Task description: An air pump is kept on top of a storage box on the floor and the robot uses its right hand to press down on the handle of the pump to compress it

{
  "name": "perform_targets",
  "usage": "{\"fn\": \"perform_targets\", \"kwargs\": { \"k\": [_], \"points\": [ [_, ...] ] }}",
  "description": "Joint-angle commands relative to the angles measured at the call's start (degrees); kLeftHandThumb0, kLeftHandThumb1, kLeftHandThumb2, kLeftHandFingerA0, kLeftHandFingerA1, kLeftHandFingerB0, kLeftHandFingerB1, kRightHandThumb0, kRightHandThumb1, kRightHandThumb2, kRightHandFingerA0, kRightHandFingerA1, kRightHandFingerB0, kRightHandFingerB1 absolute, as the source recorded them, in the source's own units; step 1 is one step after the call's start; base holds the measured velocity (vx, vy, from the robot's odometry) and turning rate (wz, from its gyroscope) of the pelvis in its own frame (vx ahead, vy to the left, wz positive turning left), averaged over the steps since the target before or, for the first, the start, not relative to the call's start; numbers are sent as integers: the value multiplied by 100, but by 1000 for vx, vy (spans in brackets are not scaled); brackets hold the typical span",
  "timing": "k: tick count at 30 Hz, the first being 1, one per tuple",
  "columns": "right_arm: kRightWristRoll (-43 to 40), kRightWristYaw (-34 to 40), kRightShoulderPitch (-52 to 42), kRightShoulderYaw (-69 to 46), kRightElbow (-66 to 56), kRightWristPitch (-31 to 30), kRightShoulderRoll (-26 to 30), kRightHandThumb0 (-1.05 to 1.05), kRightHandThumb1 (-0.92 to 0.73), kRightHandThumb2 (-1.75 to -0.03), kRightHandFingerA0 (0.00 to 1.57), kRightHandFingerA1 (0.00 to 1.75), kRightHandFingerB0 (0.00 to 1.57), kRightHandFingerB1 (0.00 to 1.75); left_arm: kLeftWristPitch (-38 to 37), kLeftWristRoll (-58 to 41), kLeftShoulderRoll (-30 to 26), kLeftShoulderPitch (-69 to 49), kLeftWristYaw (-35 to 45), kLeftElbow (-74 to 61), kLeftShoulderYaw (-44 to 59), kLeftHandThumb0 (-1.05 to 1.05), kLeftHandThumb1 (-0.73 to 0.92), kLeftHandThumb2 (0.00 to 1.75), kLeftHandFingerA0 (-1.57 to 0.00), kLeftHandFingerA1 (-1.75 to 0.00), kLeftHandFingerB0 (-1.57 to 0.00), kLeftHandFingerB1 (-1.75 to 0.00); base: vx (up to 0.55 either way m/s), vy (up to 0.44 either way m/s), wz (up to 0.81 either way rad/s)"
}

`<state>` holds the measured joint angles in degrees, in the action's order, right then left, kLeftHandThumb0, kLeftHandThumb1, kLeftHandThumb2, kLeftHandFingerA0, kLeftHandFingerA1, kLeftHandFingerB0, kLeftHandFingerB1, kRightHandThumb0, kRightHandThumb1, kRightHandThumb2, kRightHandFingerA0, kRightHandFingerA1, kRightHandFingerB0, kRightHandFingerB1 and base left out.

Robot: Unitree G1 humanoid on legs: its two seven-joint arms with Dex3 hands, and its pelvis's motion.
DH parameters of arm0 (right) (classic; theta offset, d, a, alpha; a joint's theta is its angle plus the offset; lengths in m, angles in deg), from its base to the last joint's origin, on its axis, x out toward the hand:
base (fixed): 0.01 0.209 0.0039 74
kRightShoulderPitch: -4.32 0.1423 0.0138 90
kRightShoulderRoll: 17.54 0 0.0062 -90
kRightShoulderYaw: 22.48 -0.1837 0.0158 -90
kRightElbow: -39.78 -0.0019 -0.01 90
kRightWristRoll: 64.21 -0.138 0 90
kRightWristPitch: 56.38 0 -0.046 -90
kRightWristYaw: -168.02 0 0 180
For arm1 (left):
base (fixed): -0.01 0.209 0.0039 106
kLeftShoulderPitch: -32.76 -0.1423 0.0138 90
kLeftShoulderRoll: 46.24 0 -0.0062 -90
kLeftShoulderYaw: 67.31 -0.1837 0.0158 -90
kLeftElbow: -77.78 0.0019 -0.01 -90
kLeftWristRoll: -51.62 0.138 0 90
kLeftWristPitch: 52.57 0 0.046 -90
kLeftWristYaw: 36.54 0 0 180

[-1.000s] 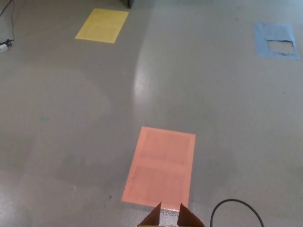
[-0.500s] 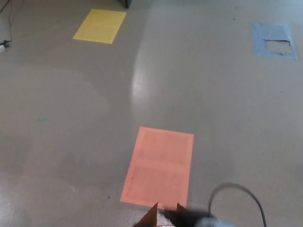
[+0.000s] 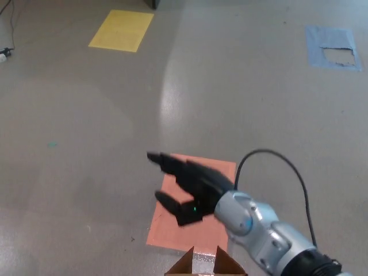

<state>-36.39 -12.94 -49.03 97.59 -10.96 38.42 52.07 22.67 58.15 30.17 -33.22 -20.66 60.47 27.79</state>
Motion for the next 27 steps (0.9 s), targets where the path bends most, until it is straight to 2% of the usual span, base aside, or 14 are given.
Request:
{"fn": "perform_targets", "kwargs": {
  "k": [1,5,6,10,12,13,15,16,19,20,21,23,26,27],
  "points": [
    [-1717,-1047,-347,-1895,-4106,72,1166,-85,-83,-117,0,19,0,14,240,74,-267,424,48,21,-62,-78,86,115,-7,-29,-6,-23,0,0,0],
    [-1897,-636,-360,-2516,-3505,316,1355,-87,-83,-113,6,21,6,15,233,89,-311,440,42,37,-70,-78,86,116,-6,-28,-6,-23,0,0,0],
    [-1808,-461,-388,-2661,-3204,316,1428,-84,-81,-112,7,29,6,20,221,79,-301,435,54,49,-64,-78,87,116,-6,-28,-6,-22,0,0,0],
    [-1519,148,-390,-3008,-1705,446,1708,-84,-78,-109,4,28,9,22,228,111,-264,415,18,76,-100,-77,86,115,-7,-28,-6,-24,0,0,0],
    [-1348,547,-368,-3068,-773,693,1823,-80,-75,-106,8,33,8,32,212,174,-262,383,-28,63,-162,-77,86,115,-7,-30,-7,-25,0,0,0],
    [-1319,682,-323,-3121,-243,772,1863,-72,-91,-67,12,30,7,25,198,175,-256,366,-38,66,-169,-77,86,114,-8,-33,-8,-26,0,0,0],
    [-1297,829,-250,-3194,423,860,1906,-72,-91,-67,12,30,7,25,179,165,-247,347,-46,73,-173,-77,86,114,-8,-33,-8,-26,0,0,0],
    [-1330,947,-212,-3269,1062,882,1908,-71,-70,-103,3,41,7,34,183,95,-218,332,-7,86,-121,-69,80,114,-3,-37,-3,-30,0,0,0],
    [-1163,1161,-28,-3197,1992,873,1965,-74,-71,-104,6,42,3,35,218,39,-200,356,-21,99,-76,-69,80,114,-3,-38,-3,-30,0,0,0],
    [-1041,1282,-2,-3113,2176,850,1996,-73,-88,-67,17,30,11,26,236,44,-197,360,-39,99,-82,-73,92,78,-8,-28,-5,-22,0,0,0],
    [-1046,1322,-11,-3125,2382,810,1970,-36,-52,-108,0,47,0,46,215,21,-191,308,-43,91,-62,-69,79,113,-3,-36,-3,-30,0,0,0],
    [-1098,1293,-101,-3165,2778,597,1907,-35,-52,-109,0,47,0,46,164,4,-178,192,-24,75,-53,-80,85,114,-8,-31,-7,-24,0,0,0],
    [-1001,1286,-251,-3064,3099,352,1910,-35,-53,-109,0,47,0,46,30,102,-175,144,-22,66,-149,-79,86,116,-7,-30,-6,-24,0,0,0],
    [-995,1227,-347,-3049,3208,238,1907,-35,-53,-110,0,47,0,47,-4,131,-165,147,-9,62,-181,-70,80,115,-3,-38,-2,-30,0,0,0]
  ]
}}
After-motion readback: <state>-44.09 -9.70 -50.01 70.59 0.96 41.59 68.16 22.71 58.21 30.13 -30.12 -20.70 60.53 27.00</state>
